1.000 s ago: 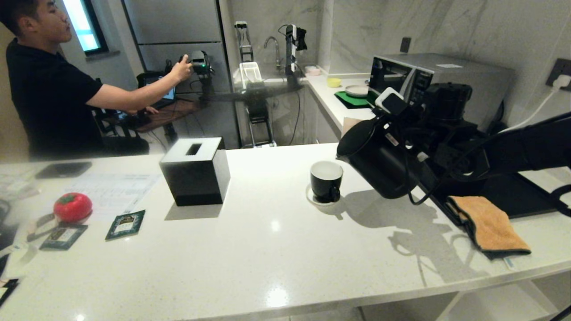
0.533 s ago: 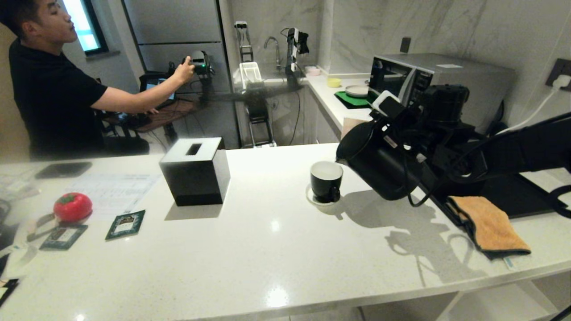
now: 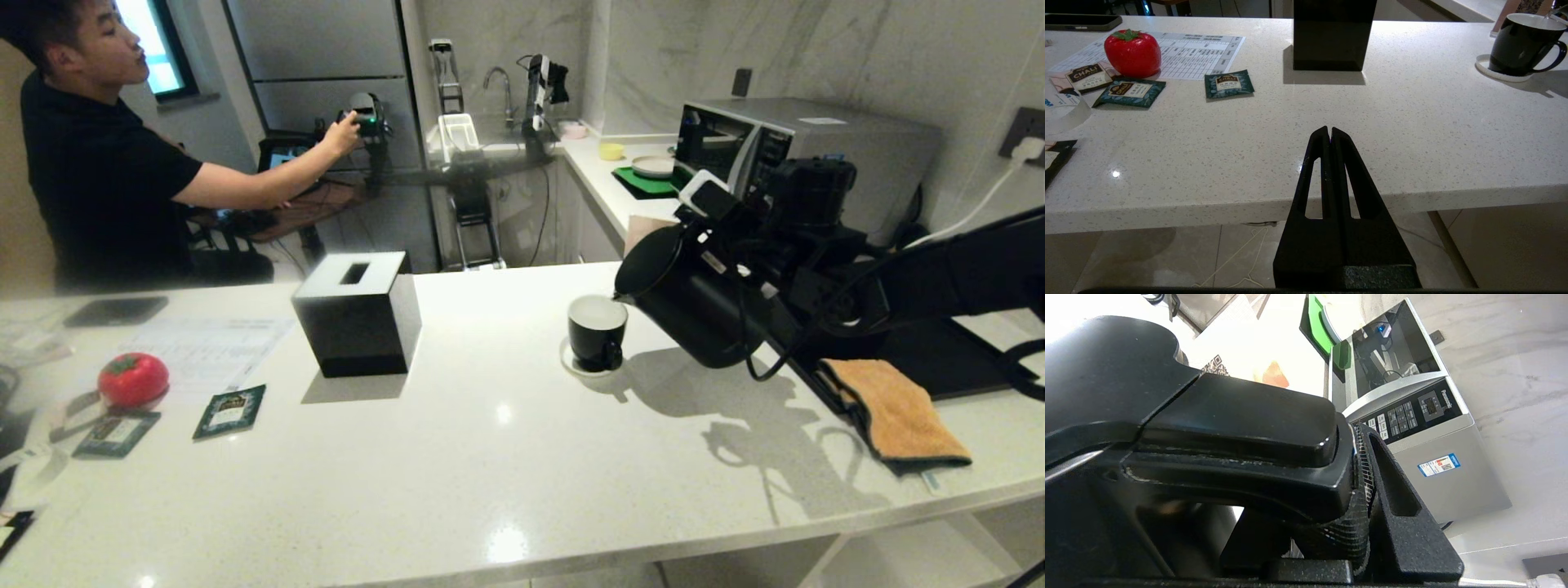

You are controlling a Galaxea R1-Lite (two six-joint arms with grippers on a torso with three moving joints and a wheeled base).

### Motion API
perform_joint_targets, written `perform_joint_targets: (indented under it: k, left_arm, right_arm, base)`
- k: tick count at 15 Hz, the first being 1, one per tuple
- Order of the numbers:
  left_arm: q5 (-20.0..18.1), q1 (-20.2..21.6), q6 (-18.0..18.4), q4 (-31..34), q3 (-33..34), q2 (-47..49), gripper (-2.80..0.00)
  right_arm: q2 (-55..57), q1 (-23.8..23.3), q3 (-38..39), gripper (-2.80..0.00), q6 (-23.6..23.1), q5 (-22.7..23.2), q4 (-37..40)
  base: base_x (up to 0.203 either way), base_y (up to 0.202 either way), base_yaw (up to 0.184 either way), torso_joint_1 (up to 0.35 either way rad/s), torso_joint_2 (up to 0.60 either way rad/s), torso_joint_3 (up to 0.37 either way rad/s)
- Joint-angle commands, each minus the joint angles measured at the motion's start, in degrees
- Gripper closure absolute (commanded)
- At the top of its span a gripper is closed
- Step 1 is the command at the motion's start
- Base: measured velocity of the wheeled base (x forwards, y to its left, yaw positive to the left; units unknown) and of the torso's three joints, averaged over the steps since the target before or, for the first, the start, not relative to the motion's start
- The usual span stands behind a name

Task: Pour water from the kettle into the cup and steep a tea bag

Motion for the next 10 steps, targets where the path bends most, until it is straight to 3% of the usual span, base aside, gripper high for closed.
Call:
perform_joint_targets:
  k: [1, 10]
  left_arm:
    - [0.0, 0.0, 0.0, 0.0, 0.0, 0.1, 0.0]
    - [0.0, 0.0, 0.0, 0.0, 0.0, 0.1, 0.0]
  right_arm:
    - [0.1, 0.0, 0.0, 0.0, -0.7, -0.1, -0.3]
    - [-0.1, -0.1, -0.5, 0.0, -3.0, 1.9, -0.3]
  base:
    - [0.0, 0.0, 0.0, 0.0, 0.0, 0.0]
    - [0.0, 0.0, 0.0, 0.0, 0.0, 0.0]
